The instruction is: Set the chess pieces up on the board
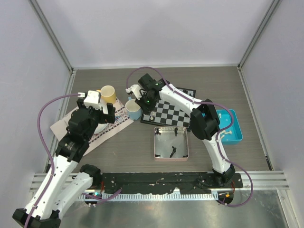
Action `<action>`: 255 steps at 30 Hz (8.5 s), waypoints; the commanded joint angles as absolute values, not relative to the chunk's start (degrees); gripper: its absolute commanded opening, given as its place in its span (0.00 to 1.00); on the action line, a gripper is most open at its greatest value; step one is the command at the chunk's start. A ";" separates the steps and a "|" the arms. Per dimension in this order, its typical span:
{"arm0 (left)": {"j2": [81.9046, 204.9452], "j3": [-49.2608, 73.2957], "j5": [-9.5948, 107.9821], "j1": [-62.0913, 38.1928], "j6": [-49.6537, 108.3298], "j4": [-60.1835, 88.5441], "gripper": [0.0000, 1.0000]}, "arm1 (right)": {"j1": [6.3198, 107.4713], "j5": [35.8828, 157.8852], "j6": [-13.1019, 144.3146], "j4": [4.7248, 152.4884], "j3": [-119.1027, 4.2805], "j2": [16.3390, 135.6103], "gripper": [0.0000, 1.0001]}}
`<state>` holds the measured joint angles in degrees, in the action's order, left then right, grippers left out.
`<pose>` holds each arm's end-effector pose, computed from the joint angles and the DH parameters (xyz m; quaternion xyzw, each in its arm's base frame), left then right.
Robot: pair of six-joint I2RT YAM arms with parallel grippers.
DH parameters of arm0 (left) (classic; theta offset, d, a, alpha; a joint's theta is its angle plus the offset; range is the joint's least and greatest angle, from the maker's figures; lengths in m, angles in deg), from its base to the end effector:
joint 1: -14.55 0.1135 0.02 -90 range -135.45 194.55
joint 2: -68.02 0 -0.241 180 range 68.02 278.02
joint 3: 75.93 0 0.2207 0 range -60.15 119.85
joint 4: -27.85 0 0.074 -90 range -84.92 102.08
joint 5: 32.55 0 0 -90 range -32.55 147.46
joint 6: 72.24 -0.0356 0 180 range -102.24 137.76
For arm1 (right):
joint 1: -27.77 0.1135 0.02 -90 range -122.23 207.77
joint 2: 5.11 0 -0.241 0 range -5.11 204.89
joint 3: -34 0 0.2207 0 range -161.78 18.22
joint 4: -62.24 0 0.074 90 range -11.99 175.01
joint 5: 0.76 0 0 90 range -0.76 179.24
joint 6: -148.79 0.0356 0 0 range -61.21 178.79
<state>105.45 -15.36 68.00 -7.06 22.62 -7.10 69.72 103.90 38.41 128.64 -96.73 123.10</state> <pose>0.1309 -0.0449 0.3244 0.0552 0.7730 -0.0743 0.6276 0.3192 0.2990 0.2152 -0.5247 0.8118 0.1640 0.1969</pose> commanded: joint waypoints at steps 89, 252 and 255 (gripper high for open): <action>125.48 -9.09 31.01 -6.81 39.38 15.49 1.00 | 26.15 121.85 32.41 130.16 -63.99 80.51 0.47; 177.21 25.90 29.41 -27.91 62.25 14.67 0.00 | 15.73 135.47 38.05 121.69 -41.19 64.15 0.59; 171.67 24.93 32.66 -26.06 54.17 4.75 0.00 | 15.73 136.26 37.08 120.64 -41.10 64.76 0.59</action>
<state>182.56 25.28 27.48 -28.82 66.36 17.44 15.45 134.69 43.13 120.05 -38.86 66.49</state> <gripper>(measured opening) 0.036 0.593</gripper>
